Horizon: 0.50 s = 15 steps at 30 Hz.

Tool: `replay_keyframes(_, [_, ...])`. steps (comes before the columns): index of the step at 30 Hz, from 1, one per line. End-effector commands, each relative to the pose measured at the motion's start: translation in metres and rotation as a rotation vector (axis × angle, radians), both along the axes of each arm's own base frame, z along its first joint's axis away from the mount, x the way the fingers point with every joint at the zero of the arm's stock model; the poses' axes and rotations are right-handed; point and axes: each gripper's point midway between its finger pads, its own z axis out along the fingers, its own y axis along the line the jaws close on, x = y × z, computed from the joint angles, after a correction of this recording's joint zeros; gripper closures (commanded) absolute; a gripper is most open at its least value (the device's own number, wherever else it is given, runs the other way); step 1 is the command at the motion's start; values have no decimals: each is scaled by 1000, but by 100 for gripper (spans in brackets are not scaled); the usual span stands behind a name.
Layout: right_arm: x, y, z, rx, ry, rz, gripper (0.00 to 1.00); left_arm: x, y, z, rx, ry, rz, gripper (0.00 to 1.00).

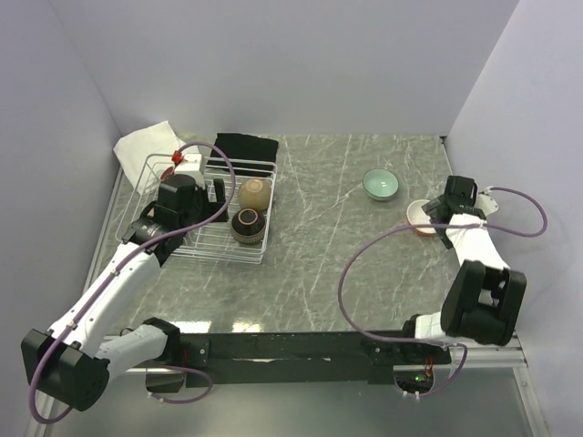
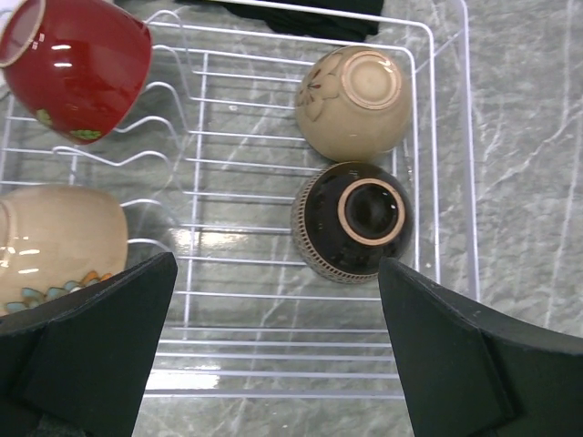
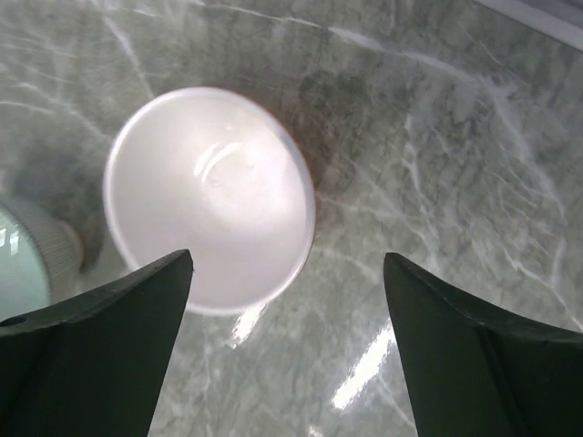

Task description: Unload the bowls from the dish rack

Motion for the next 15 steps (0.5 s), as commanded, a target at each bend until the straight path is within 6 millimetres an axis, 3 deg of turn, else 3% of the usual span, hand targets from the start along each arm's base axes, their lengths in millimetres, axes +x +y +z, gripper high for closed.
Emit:
replay_keyframes(1, [2,9,52,-96,-97,5,4,5,13,15,83,-17,25,1])
replay_keyframes(4, [13,33,74,-124,-167,120,0,10,20,14,141,4,48,1])
replay_keyframes(7, [25,71,91,-152,-211,275,0,16,32,12,214,27,90,1])
replay_keyframes(8, [27,93,93,-158,-221,348,0,16,35,9,244,41,94,1])
replay_keyframes(10, [31,111,100,-179,-238,425,0,21,42,6,285,67,122,1])
replay_keyframes(15, [32,186,107,-176,-286,691,0,23,61,-10,382,173,159,1])
